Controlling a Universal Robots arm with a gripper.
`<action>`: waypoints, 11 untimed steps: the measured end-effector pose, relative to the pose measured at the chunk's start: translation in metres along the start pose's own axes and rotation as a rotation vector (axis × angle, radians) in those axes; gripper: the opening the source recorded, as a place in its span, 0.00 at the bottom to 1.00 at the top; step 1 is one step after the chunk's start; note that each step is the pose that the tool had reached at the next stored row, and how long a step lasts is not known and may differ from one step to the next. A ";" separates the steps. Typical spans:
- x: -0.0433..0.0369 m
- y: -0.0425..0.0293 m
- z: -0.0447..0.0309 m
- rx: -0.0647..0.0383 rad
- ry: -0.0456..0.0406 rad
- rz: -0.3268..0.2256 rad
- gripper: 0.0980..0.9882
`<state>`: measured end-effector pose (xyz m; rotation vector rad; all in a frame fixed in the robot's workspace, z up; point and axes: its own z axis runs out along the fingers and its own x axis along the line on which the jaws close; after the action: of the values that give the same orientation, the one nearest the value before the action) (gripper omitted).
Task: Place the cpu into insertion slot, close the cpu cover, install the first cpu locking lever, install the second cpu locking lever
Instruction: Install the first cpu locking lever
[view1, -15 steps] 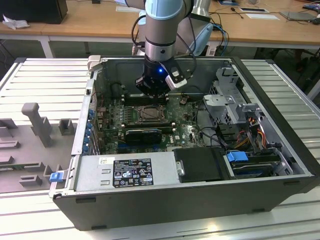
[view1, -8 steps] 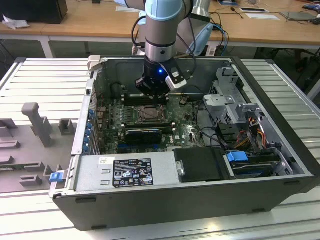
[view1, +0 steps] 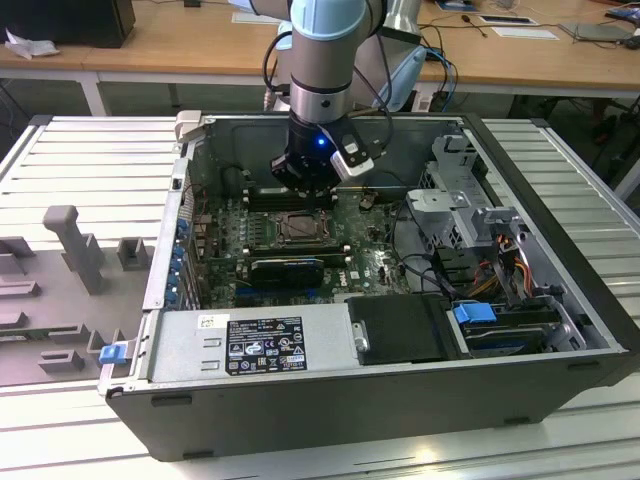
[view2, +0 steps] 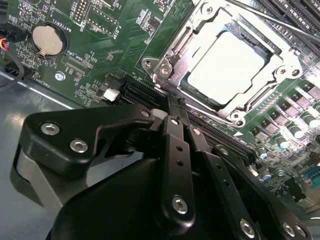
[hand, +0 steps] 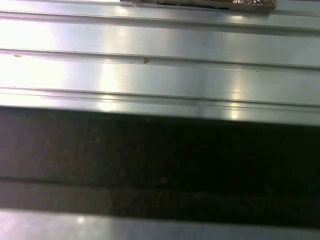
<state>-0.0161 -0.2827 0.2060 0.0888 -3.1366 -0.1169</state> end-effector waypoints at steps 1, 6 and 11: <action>-0.0001 -0.0001 0.0008 0.003 0.0006 0.000 0.01; -0.0002 -0.0002 0.0030 0.008 0.0020 0.000 0.01; -0.0006 -0.0004 0.0041 0.000 0.0031 0.000 0.01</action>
<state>-0.0155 -0.2828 0.2019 0.0888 -3.1335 -0.1172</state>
